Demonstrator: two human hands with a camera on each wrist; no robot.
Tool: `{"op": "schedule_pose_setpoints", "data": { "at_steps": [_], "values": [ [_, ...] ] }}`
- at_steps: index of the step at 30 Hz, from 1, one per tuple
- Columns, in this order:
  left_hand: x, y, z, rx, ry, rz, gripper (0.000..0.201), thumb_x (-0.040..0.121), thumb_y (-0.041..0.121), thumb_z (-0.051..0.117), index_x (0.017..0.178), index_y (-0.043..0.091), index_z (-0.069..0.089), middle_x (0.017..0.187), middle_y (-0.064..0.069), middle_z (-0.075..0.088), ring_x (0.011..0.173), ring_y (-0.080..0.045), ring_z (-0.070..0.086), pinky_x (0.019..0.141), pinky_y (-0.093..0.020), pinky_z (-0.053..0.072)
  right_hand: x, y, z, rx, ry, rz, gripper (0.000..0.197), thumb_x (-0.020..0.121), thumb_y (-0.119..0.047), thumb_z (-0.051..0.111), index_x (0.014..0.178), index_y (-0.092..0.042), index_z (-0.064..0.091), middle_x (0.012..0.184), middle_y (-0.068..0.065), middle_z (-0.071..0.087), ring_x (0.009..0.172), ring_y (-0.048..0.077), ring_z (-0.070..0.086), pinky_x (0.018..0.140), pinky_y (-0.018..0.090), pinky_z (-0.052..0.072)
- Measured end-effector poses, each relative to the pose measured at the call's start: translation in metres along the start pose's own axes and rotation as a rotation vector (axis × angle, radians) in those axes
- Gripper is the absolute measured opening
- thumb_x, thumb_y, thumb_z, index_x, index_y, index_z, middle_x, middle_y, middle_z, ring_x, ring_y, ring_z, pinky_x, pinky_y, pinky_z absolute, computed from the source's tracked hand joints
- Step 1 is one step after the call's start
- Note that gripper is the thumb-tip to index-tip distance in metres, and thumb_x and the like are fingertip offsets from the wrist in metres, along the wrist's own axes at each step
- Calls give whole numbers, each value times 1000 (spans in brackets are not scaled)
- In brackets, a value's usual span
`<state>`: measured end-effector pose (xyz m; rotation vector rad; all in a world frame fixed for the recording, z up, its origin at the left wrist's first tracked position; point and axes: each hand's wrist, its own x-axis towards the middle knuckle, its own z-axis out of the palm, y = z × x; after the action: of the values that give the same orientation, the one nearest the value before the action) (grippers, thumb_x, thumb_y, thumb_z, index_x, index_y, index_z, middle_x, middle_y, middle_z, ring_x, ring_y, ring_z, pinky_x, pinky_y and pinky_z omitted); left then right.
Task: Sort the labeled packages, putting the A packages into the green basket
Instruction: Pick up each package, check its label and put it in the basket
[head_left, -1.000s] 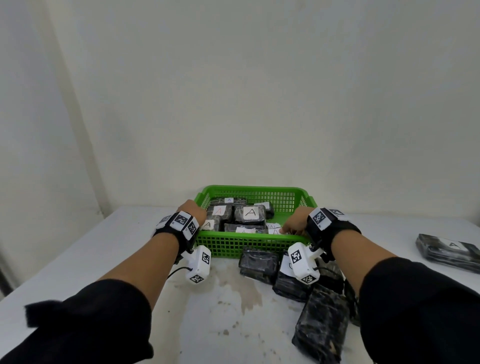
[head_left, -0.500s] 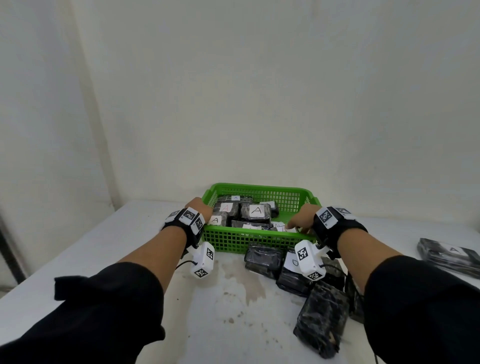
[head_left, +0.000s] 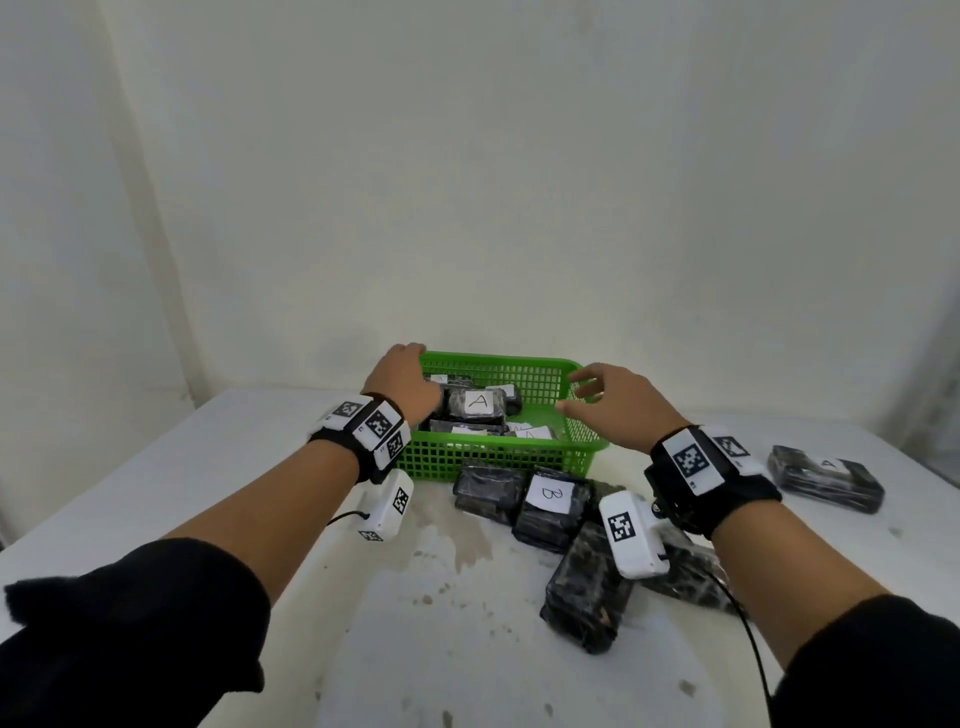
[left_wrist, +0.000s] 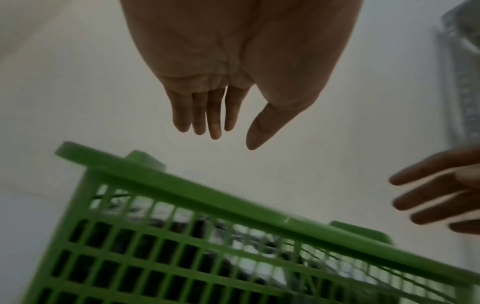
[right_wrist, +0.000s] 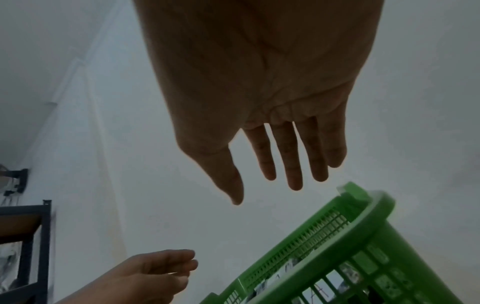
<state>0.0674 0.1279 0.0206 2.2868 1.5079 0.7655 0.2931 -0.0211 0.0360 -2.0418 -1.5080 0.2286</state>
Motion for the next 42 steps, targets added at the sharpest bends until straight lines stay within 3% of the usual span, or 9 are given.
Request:
{"op": "schedule_pose_setpoints", "data": {
  "at_steps": [8, 13, 17, 22, 27, 30, 35, 39, 42],
  "values": [
    [-74, 56, 26, -9, -156, 281, 63, 94, 29, 59, 151, 15, 35, 156, -6, 36, 143, -24, 37, 116, -35, 31, -80, 14, 2, -39, -89, -42, 65, 93, -42, 74, 151, -28, 48, 150, -4, 57, 136, 16, 53, 108, 30, 39],
    [-117, 71, 47, -24, -255, 359, 62, 93, 32, 60, 149, 17, 40, 153, -5, 39, 139, -23, 42, 114, -34, 36, -103, 26, 2, -137, -232, -51, 65, 90, -21, 73, 150, -24, 49, 151, 0, 54, 124, 16, 55, 104, 24, 37],
    [-147, 73, 61, 44, -300, 344, 59, 86, 47, 64, 134, 15, 53, 128, -2, 52, 116, -20, 56, 100, -35, 49, -116, 33, 0, -193, -321, -121, 60, 85, -4, 70, 141, -23, 61, 139, 1, 59, 128, 18, 55, 97, 16, 37],
    [-167, 76, 79, 108, -575, 327, 66, 63, 79, 66, 94, 21, 70, 88, 0, 71, 81, -16, 67, 73, -33, 57, -121, 37, 10, -290, -408, -172, 61, 83, -9, 74, 141, -24, 61, 141, -2, 57, 131, 17, 52, 110, 24, 39],
    [-166, 84, 80, 45, -608, 267, 39, 64, 47, 79, 85, 14, 73, 83, -3, 73, 75, -18, 68, 65, -29, 56, -117, 38, 14, -265, -396, -184, 65, 81, -13, 81, 142, -23, 60, 142, 0, 59, 131, 19, 53, 108, 25, 39],
    [-156, 79, 69, -60, -615, 218, 34, 61, 36, 80, 87, 16, 74, 81, 2, 75, 69, -13, 67, 61, -26, 55, -112, 43, 10, -167, -376, -151, 67, 76, -16, 87, 138, -25, 63, 132, -4, 64, 121, 16, 59, 96, 23, 42],
    [-135, 56, 38, -433, -553, 190, 52, 68, 31, 83, 118, 25, 69, 105, 8, 75, 97, -11, 71, 95, -33, 54, -102, 54, 3, 214, -223, -69, 68, 76, -33, 91, 138, -32, 62, 125, -12, 66, 112, 6, 63, 106, 31, 50],
    [-123, 42, 24, -717, -529, 158, 56, 61, 44, 78, 114, 29, 70, 108, 1, 76, 99, -19, 73, 92, -37, 57, -89, 40, 14, 580, -170, -100, 52, 85, -28, 85, 134, -29, 67, 123, -6, 73, 114, 9, 70, 103, 31, 56],
    [-116, 37, 24, -893, -489, 99, 52, 68, 33, 82, 116, 17, 70, 112, -9, 74, 104, -27, 72, 94, -43, 56, -81, 23, 29, 832, -72, -64, 37, 85, -19, 86, 120, -16, 76, 112, 5, 79, 98, 17, 77, 86, 31, 63]
  ]
}}
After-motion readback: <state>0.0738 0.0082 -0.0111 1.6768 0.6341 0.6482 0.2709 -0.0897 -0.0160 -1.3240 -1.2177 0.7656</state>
